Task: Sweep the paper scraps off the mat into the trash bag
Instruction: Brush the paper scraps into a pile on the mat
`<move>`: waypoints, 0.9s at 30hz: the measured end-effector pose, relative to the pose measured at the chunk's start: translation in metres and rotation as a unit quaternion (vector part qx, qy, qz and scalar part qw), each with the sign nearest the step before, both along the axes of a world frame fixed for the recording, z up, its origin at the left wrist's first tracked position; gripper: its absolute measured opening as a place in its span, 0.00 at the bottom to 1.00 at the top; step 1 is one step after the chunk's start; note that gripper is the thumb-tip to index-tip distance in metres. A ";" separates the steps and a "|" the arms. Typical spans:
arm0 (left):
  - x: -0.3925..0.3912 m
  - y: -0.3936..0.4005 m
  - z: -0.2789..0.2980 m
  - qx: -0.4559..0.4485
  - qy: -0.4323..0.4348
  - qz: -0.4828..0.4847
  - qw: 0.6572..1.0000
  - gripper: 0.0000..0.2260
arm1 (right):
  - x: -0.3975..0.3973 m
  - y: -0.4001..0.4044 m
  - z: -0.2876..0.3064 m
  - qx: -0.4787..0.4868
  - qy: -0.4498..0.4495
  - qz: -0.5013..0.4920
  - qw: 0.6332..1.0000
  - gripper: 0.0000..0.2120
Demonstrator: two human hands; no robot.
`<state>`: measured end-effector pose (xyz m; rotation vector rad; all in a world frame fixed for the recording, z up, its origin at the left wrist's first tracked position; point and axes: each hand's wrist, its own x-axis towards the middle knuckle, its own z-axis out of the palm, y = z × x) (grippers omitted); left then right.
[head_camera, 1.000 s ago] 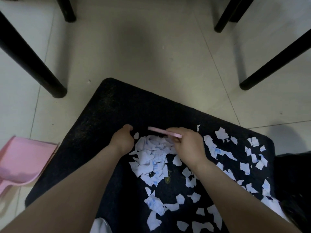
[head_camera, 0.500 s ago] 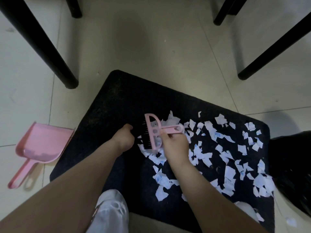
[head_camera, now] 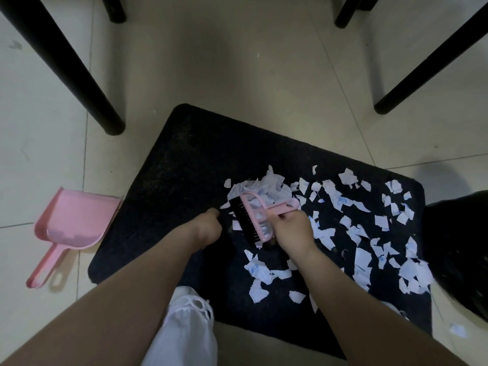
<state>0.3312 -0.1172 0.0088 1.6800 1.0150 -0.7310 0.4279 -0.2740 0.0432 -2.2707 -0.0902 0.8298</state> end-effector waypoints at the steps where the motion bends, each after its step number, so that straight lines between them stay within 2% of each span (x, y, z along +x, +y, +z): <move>1: 0.001 -0.001 0.000 0.001 -0.001 -0.002 1.000 0.25 | 0.001 -0.001 0.001 0.029 0.014 -0.015 0.999 0.17; 4: 0.002 -0.007 -0.002 0.003 -0.004 -0.005 1.000 0.24 | -0.003 -0.008 0.002 0.082 0.079 -0.059 0.992 0.08; 8: -0.001 -0.017 -0.008 0.014 -0.001 -0.015 1.000 0.24 | -0.015 -0.024 -0.009 0.056 0.153 -0.099 0.982 0.06; 12: -0.003 -0.024 -0.008 0.015 0.004 -0.020 1.000 0.22 | -0.027 -0.045 -0.017 0.010 0.222 -0.039 0.974 0.05; 15: -0.003 -0.024 -0.008 0.021 0.005 -0.023 1.000 0.22 | -0.032 -0.059 -0.021 -0.042 0.243 0.052 0.968 0.07; 18: 0.000 -0.025 -0.005 0.027 0.001 -0.032 0.999 0.22 | -0.031 -0.069 -0.027 -0.098 0.214 0.141 0.961 0.08; 20: 0.000 -0.028 -0.004 0.028 -0.005 -0.039 0.999 0.21 | -0.027 -0.068 -0.030 -0.116 0.171 0.167 0.964 0.07; 27: 0.002 -0.030 -0.003 0.041 -0.015 -0.049 0.998 0.21 | 0.019 -0.040 -0.014 -0.136 0.022 0.164 0.977 0.11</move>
